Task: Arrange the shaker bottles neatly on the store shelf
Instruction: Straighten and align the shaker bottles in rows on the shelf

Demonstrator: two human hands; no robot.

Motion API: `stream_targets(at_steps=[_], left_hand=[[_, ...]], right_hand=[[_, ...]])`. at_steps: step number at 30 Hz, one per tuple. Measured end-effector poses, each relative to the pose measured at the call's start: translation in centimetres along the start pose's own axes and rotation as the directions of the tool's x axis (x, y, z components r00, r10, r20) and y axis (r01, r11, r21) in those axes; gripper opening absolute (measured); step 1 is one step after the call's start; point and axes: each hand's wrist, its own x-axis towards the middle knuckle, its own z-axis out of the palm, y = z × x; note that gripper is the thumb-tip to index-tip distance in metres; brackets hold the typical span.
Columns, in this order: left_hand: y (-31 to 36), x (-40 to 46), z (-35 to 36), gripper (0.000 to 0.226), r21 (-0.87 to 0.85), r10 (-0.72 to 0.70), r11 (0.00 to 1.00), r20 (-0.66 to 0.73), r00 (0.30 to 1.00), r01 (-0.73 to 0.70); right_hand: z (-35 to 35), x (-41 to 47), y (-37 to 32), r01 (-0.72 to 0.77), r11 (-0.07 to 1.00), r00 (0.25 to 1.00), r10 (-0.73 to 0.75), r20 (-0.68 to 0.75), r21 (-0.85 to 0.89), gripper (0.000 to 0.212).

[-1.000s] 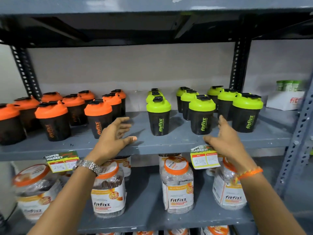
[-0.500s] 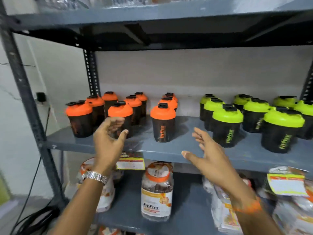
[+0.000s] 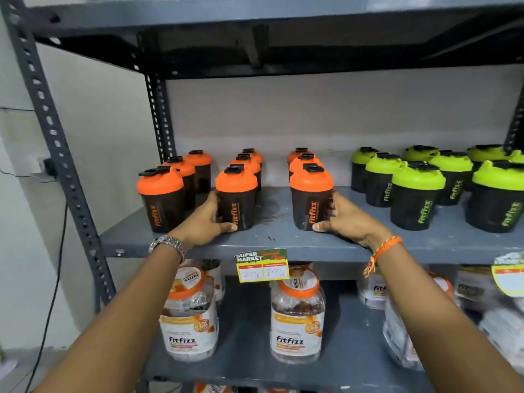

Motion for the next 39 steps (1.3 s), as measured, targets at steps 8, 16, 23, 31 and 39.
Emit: stream_targets(at_steps=[8,16,23,31,39], left_hand=[[-1.4,0.2,0.2,0.066,-0.009,0.073,0.997,-0.004,0.997,-0.073],[-1.6,-0.2,0.0,0.067,0.029,0.051,0.998,-0.012,0.999,-0.05],[-0.9,-0.9,0.1,0.068,0.044,0.032,0.999,-0.023,0.999,-0.031],[-0.9,-0.9,0.2,0.069,0.009,0.015,1.0,-0.027,1.0,-0.014],[-0.5,-1.2,0.0,0.095,0.005,-0.053,0.999,-0.009,0.999,0.053]], right_hand=[[0.3,-0.8,0.1,0.007,0.997,0.994,-0.015,-0.106,-0.073,0.081],[0.8,-1.6,-0.4,0.004,0.999,0.996,-0.008,-0.094,-0.038,0.079],[0.9,-1.9,-0.6,0.007,0.999,0.997,-0.011,-0.079,-0.047,0.077],[0.8,-1.9,-0.7,0.004,0.999,0.998,-0.007,-0.07,-0.048,0.08],[0.1,-2.0,-0.7,-0.024,0.996,1.0,0.025,-0.014,0.087,0.084]])
